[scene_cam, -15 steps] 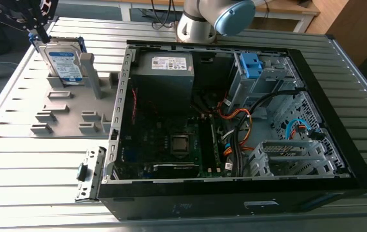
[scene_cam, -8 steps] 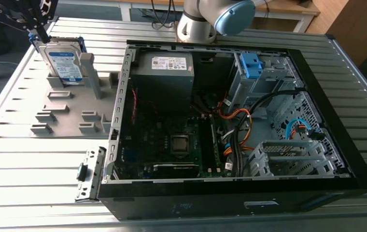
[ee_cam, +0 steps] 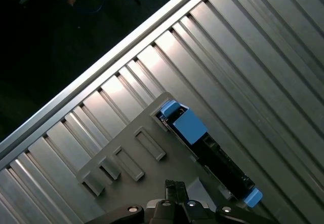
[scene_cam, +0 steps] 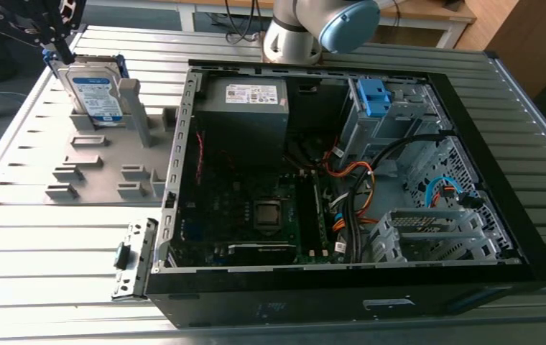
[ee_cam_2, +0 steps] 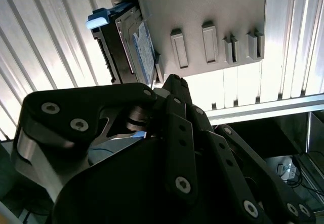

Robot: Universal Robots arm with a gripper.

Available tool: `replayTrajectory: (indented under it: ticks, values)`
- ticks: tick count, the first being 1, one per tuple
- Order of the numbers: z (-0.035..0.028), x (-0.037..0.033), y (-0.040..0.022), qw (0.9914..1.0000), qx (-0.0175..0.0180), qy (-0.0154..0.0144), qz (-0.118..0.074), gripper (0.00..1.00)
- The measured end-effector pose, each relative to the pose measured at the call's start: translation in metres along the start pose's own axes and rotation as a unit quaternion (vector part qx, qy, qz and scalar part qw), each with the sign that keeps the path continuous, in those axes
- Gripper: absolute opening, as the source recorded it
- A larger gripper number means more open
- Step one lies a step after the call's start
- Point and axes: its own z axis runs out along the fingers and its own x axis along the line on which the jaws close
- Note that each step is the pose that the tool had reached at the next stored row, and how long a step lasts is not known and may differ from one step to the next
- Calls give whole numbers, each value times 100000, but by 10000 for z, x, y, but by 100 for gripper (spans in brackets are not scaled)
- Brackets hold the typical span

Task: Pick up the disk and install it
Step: 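Pick up the disk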

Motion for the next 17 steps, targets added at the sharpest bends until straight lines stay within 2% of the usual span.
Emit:
replayTrajectory:
  ticks: [17]
  values:
    - [0,0,0,99986,-44,38,-1645,11]
